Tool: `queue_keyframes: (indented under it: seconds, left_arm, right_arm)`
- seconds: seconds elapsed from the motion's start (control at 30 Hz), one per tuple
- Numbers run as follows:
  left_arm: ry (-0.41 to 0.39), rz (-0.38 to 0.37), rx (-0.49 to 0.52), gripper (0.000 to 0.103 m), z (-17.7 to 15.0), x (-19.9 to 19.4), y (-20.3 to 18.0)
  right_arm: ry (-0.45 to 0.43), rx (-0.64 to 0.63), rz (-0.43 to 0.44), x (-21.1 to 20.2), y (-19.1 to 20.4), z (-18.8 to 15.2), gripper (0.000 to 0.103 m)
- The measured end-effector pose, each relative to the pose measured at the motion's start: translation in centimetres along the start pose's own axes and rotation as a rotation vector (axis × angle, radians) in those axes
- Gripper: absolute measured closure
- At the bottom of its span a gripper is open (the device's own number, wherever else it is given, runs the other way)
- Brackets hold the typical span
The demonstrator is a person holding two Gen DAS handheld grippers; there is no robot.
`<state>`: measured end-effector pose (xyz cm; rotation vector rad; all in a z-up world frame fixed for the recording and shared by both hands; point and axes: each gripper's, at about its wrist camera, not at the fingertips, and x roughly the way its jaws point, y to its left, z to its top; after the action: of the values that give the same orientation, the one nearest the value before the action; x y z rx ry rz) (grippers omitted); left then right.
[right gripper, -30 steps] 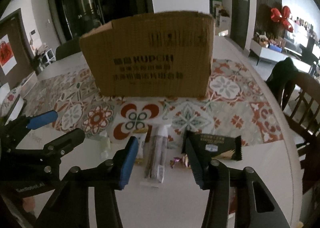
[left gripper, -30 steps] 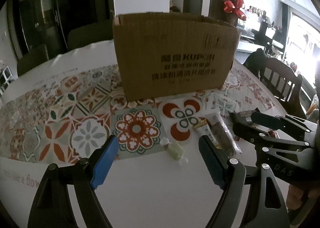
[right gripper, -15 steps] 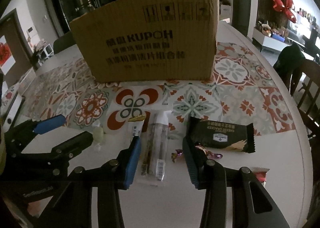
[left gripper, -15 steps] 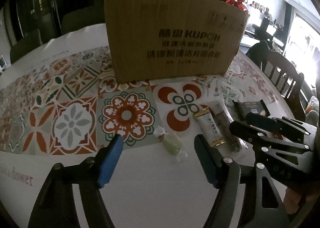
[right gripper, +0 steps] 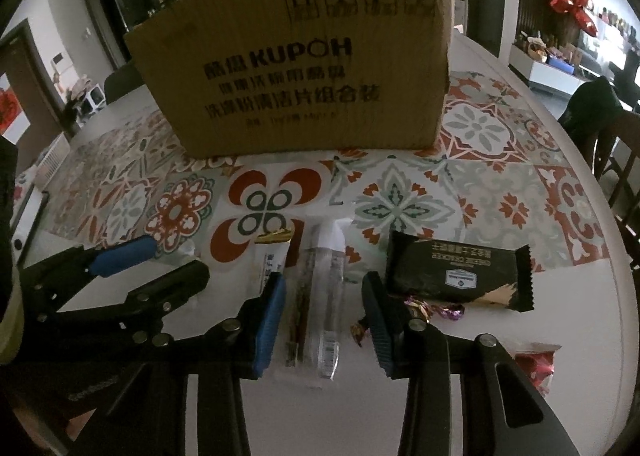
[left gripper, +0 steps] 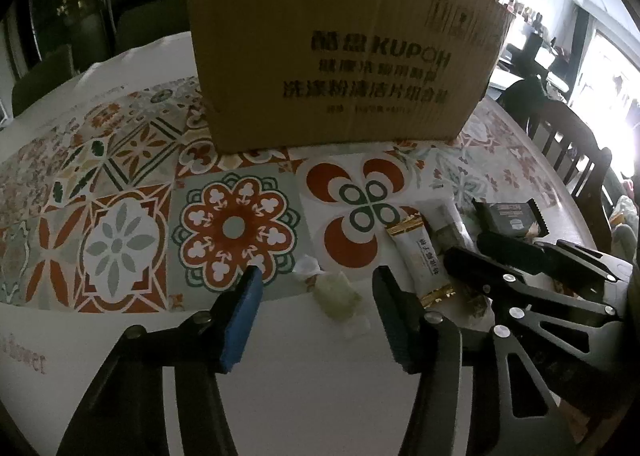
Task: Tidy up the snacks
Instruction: 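Grasp the small white wrapped candy with the left tool while the right tool grasps the clear stick snack, then lift both held snacks and carry them over the cardboard box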
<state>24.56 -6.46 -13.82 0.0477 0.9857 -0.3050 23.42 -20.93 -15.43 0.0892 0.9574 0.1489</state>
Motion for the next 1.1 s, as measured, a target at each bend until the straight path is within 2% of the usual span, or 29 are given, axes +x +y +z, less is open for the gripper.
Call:
queue_keyframes:
  seconds: [0.07,0.13,0.23,0.3,0.37,0.57,0.77,1.1]
  left_arm:
    - [0.011,-0.01,-0.002,0.055,-0.1,0.2,0.0]
    - [0.01,-0.015,-0.005,0.057,-0.2,0.3,0.0]
    - [0.007,-0.013,0.001,0.065,-0.1,0.5,-0.1]
    - [0.001,-0.013,0.005,0.079,-0.1,0.6,-0.1]
    - [0.001,-0.021,0.013,0.083,-0.1,0.6,-0.2]
    - [-0.003,-0.044,0.01,0.084,-0.1,0.5,-0.1]
    - [-0.055,-0.035,0.028,0.084,0.1,-1.2,-0.5]
    - [-0.119,-0.064,0.028,0.084,0.9,-4.1,-0.7]
  right_arm:
    - [-0.001,-0.003,-0.001,0.1,0.1,0.1,0.067]
    - [0.005,0.001,0.008,0.3,0.1,0.1,0.073]
    - [0.009,0.011,0.019,0.5,-0.1,0.0,0.075]
    - [0.009,0.016,0.022,0.5,-0.1,0.0,0.076]
    - [0.008,0.021,0.027,0.5,-0.2,0.0,0.078]
    - [0.002,0.023,0.024,0.3,-0.1,-0.1,0.08]
    - [-0.012,0.039,0.028,-0.2,-0.4,-0.1,0.08]
    - [-0.088,0.045,0.04,-3.0,-0.1,0.8,0.08]
